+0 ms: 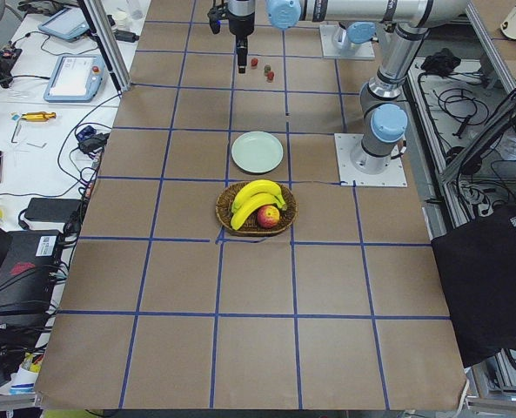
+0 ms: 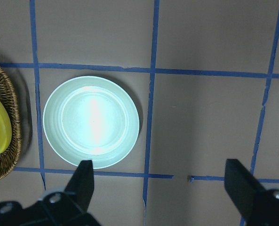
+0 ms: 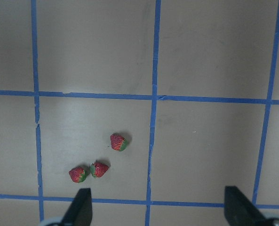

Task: Collect all strawberries into plate
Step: 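Lower the right gripper over the three strawberries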

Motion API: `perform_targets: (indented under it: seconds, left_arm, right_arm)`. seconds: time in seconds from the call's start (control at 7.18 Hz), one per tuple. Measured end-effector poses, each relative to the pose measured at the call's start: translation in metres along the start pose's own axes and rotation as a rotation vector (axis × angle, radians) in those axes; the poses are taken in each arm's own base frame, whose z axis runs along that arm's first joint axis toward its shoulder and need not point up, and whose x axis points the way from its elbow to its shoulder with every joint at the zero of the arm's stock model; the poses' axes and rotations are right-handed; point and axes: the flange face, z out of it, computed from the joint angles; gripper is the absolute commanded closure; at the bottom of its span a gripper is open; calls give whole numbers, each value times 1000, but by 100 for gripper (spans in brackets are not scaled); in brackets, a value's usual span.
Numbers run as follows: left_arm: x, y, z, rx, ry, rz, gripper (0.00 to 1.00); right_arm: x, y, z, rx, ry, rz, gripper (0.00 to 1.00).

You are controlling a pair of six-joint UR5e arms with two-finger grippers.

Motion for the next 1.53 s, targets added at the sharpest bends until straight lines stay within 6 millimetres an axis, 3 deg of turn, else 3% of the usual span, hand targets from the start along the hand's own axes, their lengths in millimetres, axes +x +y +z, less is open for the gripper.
perform_targets:
  seconds: [0.42, 0.7, 1.11, 1.39, 1.53]
  left_arm:
    - [0, -1, 2, -3, 1, 0, 0]
    - [0, -1, 2, -4, 1, -1, 0]
    - [0, -1, 2, -5, 1, -1, 0]
    - [0, 0, 2, -6, 1, 0, 0]
    - [0, 0, 2, -5, 1, 0, 0]
  right_arm:
    - [-1, -9, 39, -71, 5, -3, 0]
    - [-6, -3, 86, -115, 33, -17, 0]
    - [-48, 7, 176, -148, 43, -47, 0]
    - [-58, 1, 226, -172, 28, -59, 0]
    - [-60, -1, 241, -186, 19, -65, 0]
